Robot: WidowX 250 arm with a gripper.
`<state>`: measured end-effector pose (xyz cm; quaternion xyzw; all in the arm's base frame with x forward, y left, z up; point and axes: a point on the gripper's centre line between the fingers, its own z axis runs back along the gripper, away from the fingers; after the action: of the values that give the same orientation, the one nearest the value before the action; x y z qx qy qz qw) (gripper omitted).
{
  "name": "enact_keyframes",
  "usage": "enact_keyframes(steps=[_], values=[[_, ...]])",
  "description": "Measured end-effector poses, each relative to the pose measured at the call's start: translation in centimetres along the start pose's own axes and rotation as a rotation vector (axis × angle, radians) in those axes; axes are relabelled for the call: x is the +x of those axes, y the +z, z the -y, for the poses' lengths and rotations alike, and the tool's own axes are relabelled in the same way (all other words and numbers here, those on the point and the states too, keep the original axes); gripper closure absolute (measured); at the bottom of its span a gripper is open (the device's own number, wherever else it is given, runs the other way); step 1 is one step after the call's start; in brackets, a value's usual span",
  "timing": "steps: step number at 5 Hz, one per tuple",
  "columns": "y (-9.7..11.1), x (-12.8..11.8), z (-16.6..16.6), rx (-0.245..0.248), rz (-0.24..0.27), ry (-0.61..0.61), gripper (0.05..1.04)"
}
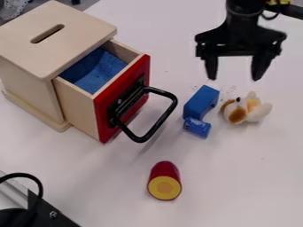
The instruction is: Put the blue object in the drawer
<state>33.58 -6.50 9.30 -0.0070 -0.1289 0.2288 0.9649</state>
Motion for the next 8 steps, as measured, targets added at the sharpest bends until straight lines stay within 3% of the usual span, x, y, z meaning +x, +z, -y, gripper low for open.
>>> enact_keyframes(steps=[2,3,4,5,7,8], values=[[-1.9,0.3,-2.3,0.09,-0.027,-0.075,0.086],[-4.1,0.1,-3.4,0.125,-0.087,-0.097,0.086],[-5.7,1.0,-3.8,0.132,-0.113,-0.097,0.086],[-6.8,1.2,-3.2,0.055,-0.124,-0.132,0.086],[-8.1,1.1,-2.4,-0.046,-0.14,-0.152,0.121],[-8.2,0.9,-2.4,-0.037,-0.126,-0.149,0.4]])
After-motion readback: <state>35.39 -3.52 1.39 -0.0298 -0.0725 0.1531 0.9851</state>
